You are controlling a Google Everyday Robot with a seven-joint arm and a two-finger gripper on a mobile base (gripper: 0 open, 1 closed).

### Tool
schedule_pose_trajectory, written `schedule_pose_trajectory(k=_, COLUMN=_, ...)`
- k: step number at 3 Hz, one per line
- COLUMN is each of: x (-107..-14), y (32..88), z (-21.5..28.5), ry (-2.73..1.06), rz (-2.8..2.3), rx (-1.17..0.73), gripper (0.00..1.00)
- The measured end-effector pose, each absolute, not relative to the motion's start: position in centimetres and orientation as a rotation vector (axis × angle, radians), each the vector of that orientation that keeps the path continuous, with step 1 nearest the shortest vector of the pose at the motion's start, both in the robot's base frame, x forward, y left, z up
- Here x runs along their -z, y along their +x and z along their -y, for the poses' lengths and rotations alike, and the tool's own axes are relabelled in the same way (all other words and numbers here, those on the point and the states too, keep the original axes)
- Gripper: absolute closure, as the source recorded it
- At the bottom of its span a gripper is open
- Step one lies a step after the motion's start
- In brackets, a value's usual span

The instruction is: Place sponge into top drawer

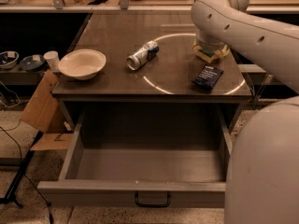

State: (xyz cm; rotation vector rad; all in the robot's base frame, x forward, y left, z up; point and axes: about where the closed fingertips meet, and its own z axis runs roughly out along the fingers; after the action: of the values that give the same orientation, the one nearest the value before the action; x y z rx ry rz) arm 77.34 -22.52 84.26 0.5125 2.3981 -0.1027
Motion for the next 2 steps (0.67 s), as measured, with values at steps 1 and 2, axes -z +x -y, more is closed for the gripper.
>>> schedule_pose_trajectory(k=1, x=-84.31, y=77.37, z=22.05, ry=0.504, rz=-2.404, rx=0.097, gripper=0.70)
schedule_pose_trajectory(k=2, x=-85.04, y=76.76, z=21.81, ry=0.500, rz=-2.401, rx=0.071, gripper=0.93)
